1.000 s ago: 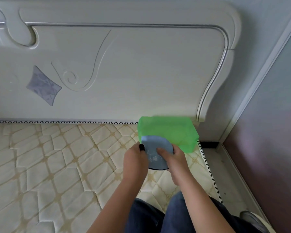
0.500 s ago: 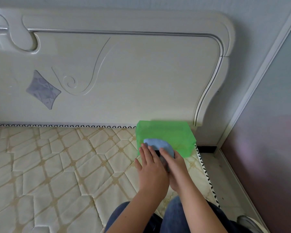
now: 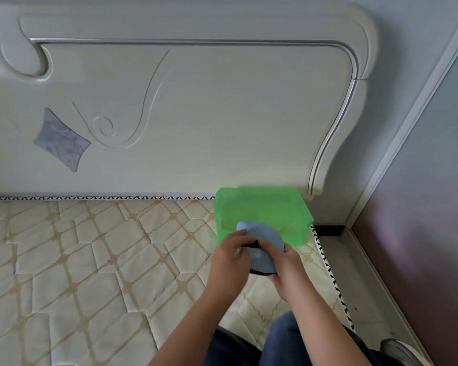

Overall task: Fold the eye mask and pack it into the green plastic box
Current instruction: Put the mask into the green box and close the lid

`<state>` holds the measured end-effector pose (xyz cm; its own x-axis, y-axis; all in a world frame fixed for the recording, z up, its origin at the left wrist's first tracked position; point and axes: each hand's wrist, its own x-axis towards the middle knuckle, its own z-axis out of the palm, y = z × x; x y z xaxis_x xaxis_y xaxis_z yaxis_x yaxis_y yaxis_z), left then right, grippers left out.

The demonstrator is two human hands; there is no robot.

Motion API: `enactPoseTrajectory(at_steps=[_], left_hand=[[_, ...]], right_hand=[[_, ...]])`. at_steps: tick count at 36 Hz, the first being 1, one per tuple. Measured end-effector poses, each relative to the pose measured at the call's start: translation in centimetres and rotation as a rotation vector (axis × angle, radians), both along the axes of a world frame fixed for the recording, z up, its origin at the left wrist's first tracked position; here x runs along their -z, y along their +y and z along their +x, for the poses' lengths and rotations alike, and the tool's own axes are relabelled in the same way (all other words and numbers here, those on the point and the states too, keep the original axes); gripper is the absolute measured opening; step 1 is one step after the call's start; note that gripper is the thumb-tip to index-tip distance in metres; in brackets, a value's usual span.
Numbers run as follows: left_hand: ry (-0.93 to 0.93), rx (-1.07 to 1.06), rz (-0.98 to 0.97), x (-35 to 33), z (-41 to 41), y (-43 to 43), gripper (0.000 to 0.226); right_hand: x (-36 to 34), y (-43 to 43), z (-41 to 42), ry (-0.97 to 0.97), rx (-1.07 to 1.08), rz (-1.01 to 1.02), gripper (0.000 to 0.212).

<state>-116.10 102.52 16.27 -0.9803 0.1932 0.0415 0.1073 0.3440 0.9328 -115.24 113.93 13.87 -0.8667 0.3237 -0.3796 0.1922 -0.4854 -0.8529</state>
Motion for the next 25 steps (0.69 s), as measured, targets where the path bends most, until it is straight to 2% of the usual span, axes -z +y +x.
enactPoseTrajectory(at_steps=[2,5,10,14,17,22,25], left_hand=[[-0.057,-0.131,0.069,0.4,-2.1,-0.3,0.034],[-0.246,-0.248,0.161,1.5,-5.9,-0.3,0.028],[-0.583,-0.301,0.282,4.2,-11.5,0.7,0.033],[-0.772,-0.368,0.376,6.0,-14.5,1.9,0.033],[-0.822,-0.406,0.435,7.3,-16.0,2.7,0.031],[-0.826,-0.453,0.579,8.0,-18.1,3.7,0.010],[-0.795,-0.428,0.680,7.4,-19.2,3.8,0.015]], right_hand=[[0.4,0.6,-0.7,-0.009,0.012,0.033,0.020],[1.0,1.7,-2.0,-0.021,0.012,0.044,0.012],[2.2,3.6,-4.6,-0.060,-0.011,0.096,0.014],[3.1,4.7,-6.5,-0.073,-0.046,0.116,0.019],[3.9,5.4,-7.5,-0.075,-0.106,0.140,0.024],[5.0,6.0,-8.9,-0.061,-0.204,0.205,0.020],[5.4,6.2,-9.8,-0.043,-0.237,0.211,0.019]])
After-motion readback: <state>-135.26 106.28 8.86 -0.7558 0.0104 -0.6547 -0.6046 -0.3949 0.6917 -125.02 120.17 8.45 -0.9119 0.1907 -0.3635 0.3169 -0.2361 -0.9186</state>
